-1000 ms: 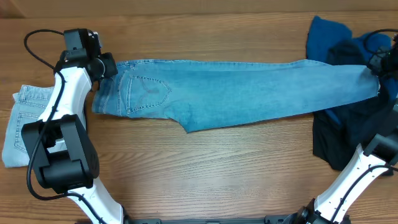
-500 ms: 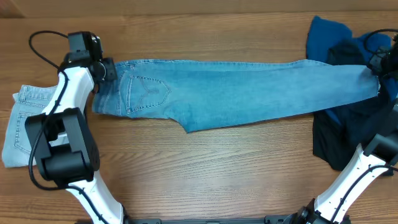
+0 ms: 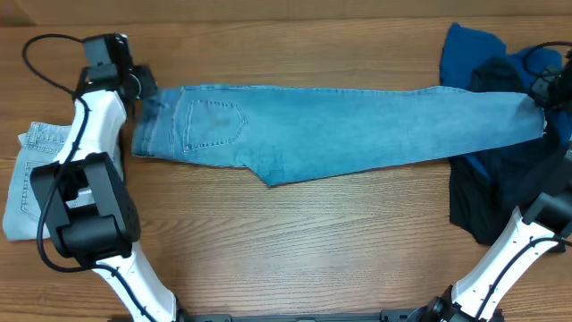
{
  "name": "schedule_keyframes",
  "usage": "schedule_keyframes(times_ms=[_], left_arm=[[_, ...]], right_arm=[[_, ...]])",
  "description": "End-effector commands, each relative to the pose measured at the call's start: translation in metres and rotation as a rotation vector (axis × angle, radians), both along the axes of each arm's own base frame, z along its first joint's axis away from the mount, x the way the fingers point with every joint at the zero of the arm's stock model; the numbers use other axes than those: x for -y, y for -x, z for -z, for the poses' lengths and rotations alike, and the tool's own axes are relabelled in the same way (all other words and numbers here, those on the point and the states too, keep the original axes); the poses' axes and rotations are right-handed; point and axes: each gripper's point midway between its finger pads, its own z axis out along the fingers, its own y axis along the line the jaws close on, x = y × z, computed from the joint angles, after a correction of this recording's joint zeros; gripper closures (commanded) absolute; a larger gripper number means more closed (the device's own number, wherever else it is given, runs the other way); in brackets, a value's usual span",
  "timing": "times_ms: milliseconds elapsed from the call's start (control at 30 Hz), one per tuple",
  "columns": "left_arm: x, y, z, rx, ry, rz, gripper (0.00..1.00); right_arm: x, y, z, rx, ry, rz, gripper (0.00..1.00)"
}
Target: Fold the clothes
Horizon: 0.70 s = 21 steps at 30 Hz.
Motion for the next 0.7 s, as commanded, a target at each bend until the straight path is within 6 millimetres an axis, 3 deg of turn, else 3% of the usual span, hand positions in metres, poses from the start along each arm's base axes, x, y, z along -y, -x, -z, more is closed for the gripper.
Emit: schedule_keyframes(times_ms=[0, 167, 333, 367, 400, 500, 600, 667], left_arm=[[-0.013, -0.008, -0.017, 0.055, 0.019, -0.069, 0.71], [-0.012, -0.007, -0.016, 0.055, 0.033, -0.083, 0.69], [0.019, -0.004, -0.009, 0.019, 0.122, 0.006, 0.64], [0.025, 0.004, -0.002, -0.028, 0.132, 0.010, 0.62], [0.035, 0.030, 0.016, -0.157, 0.158, 0.011, 0.61], [0.045, 0.061, 0.032, -0.305, 0.167, 0.038, 0.61], [0.046, 0.070, 0.035, -0.344, 0.171, 0.044, 0.60], [0.047, 0.073, 0.036, -0.355, 0.173, 0.044, 0.60]], right_arm=[[0.014, 0.000, -0.011, 0.030, 0.044, 0.028, 0.96], [0.016, -0.003, 0.002, 0.035, 0.047, 0.028, 0.96], [0.018, -0.009, 0.000, 0.057, 0.059, 0.025, 0.96], [0.018, -0.010, 0.000, 0.060, 0.060, 0.025, 0.83], [0.018, -0.009, 0.000, 0.056, 0.059, 0.025, 0.68], [0.012, -0.003, -0.005, 0.038, 0.034, 0.021, 0.57], [0.000, 0.000, -0.019, 0.052, -0.027, 0.006, 0.53], [0.000, 0.009, -0.025, 0.033, -0.042, 0.015, 0.44]])
